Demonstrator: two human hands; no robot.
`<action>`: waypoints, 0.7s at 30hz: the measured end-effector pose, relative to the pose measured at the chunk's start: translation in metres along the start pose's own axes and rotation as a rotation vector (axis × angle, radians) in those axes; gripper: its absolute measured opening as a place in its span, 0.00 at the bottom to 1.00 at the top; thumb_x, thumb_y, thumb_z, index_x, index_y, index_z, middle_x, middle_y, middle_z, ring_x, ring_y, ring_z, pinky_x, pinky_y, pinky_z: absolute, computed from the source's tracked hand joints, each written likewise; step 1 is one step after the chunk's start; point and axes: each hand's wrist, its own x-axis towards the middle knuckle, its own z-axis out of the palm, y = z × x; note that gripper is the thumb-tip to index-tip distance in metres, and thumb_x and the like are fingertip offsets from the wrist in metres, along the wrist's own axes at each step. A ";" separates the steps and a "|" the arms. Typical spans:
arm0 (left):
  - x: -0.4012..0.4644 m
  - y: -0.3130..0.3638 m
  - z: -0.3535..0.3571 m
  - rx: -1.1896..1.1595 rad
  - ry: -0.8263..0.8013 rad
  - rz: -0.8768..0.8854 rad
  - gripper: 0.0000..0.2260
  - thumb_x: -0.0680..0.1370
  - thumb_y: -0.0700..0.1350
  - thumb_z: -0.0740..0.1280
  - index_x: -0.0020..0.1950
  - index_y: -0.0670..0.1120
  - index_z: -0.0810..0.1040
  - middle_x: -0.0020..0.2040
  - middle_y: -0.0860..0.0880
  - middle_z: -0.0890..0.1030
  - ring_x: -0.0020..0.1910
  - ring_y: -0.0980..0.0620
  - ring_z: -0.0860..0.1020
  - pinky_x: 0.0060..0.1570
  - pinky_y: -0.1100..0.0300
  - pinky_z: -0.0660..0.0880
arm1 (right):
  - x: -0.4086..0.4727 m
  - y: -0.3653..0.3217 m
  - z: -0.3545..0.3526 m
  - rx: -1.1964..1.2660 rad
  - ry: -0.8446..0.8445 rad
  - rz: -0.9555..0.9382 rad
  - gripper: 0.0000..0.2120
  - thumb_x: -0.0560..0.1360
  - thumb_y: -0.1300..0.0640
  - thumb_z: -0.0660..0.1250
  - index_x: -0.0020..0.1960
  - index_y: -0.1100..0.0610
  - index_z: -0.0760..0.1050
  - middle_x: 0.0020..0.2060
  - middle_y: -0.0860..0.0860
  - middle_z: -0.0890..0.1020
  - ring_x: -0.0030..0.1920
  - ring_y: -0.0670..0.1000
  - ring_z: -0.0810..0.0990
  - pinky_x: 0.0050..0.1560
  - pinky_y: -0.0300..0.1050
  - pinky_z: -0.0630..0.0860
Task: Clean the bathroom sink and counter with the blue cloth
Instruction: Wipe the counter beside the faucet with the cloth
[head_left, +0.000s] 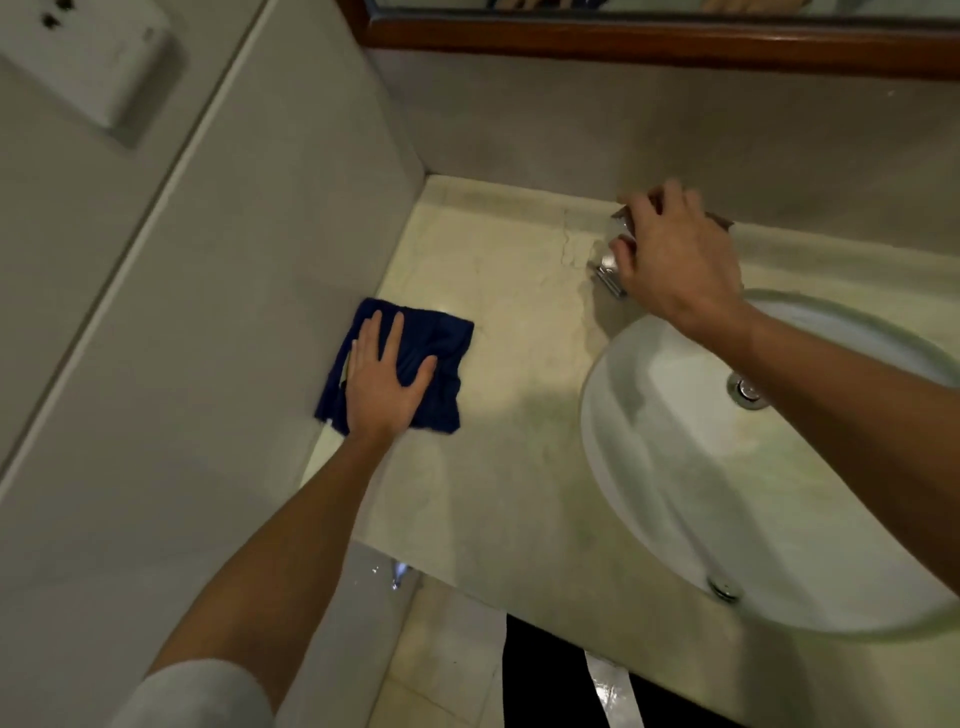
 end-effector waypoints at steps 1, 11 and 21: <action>-0.021 -0.009 -0.004 0.000 -0.006 -0.017 0.35 0.81 0.67 0.56 0.84 0.51 0.56 0.84 0.47 0.55 0.82 0.46 0.55 0.81 0.50 0.48 | 0.000 0.001 0.000 0.004 0.005 -0.005 0.20 0.81 0.50 0.61 0.68 0.59 0.71 0.61 0.63 0.73 0.60 0.64 0.74 0.49 0.58 0.76; -0.132 -0.036 -0.010 0.054 -0.009 -0.137 0.37 0.80 0.67 0.56 0.83 0.49 0.57 0.83 0.45 0.56 0.82 0.44 0.54 0.81 0.45 0.48 | 0.003 0.002 0.004 -0.004 -0.002 -0.036 0.19 0.80 0.53 0.62 0.67 0.61 0.70 0.61 0.65 0.72 0.61 0.67 0.72 0.52 0.60 0.75; -0.236 0.157 0.045 0.003 -0.079 -0.024 0.37 0.79 0.66 0.61 0.84 0.50 0.56 0.84 0.45 0.50 0.83 0.44 0.47 0.81 0.44 0.48 | 0.002 0.002 0.003 -0.032 -0.007 -0.020 0.19 0.80 0.52 0.62 0.66 0.63 0.70 0.63 0.66 0.71 0.63 0.68 0.71 0.54 0.63 0.75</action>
